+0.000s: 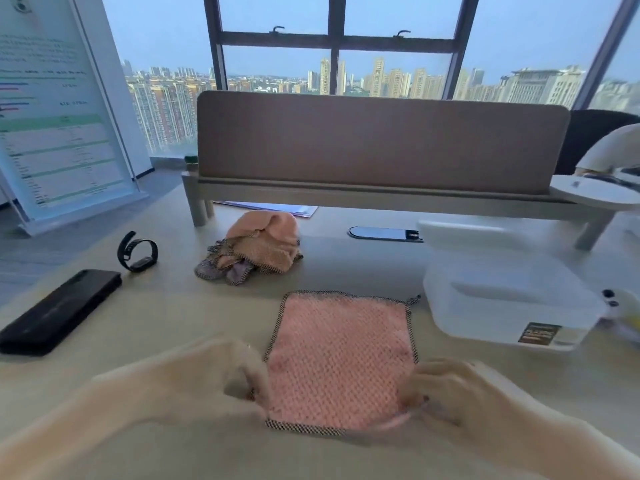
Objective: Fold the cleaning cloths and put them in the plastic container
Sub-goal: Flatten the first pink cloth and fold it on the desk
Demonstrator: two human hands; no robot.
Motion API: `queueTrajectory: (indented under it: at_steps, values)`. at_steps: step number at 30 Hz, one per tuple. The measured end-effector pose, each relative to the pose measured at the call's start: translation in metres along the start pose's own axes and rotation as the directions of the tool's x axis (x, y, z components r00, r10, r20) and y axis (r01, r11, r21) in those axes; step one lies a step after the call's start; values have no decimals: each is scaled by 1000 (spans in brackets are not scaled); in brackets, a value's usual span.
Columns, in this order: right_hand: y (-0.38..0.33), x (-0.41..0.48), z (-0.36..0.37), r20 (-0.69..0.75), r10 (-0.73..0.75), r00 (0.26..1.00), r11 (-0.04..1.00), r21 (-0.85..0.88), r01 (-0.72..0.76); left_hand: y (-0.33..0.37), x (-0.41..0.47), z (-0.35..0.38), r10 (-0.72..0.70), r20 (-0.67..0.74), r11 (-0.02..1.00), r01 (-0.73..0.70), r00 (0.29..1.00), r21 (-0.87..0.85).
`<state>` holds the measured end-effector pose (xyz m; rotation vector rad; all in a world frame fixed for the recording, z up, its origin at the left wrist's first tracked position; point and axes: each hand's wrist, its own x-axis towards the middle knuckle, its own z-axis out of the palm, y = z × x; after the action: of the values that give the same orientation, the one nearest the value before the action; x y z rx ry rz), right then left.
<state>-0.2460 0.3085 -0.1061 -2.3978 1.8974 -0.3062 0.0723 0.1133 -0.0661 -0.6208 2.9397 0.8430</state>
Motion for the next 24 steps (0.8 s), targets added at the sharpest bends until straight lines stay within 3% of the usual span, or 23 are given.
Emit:
queueTrajectory:
  at_steps: [2, 5, 7, 10, 13, 18, 21, 24]
  values:
    - [6, -6, -2, 20, 17, 1000, 998, 64, -18, -4, 11, 7, 2, -143, 1000, 0, 990, 13]
    - [-1, 9, -19, -109, 153, 982, 960, 251, -121, -1, 46, 10, 23, -363, 1000, -22, 931, 6]
    - [-12, 43, -16, -113, 302, 947, 928, 263, -265, -1, 81, 21, 39, -311, 984, 17, 950, 177]
    - [-21, 92, 15, 37, 432, 901, 888, 157, -433, -4, 120, 43, -107, -210, 949, 163, 972, 271]
    - [-7, 98, 43, 105, 423, 900, 906, -24, -423, -14, 126, 55, -212, -194, 918, 263, 958, 297]
    - [18, 75, 25, 126, 373, 919, 927, -75, -366, -30, 117, 56, -376, -247, 860, 436, 893, 267]
    - [0, 70, 19, 20, 343, 939, 939, -17, -343, -32, 121, 52, -321, -335, 866, 417, 886, 274]
    - [-26, 58, 30, 86, 235, 968, 971, -59, -230, -38, 129, 51, -250, -262, 896, 325, 932, 302]
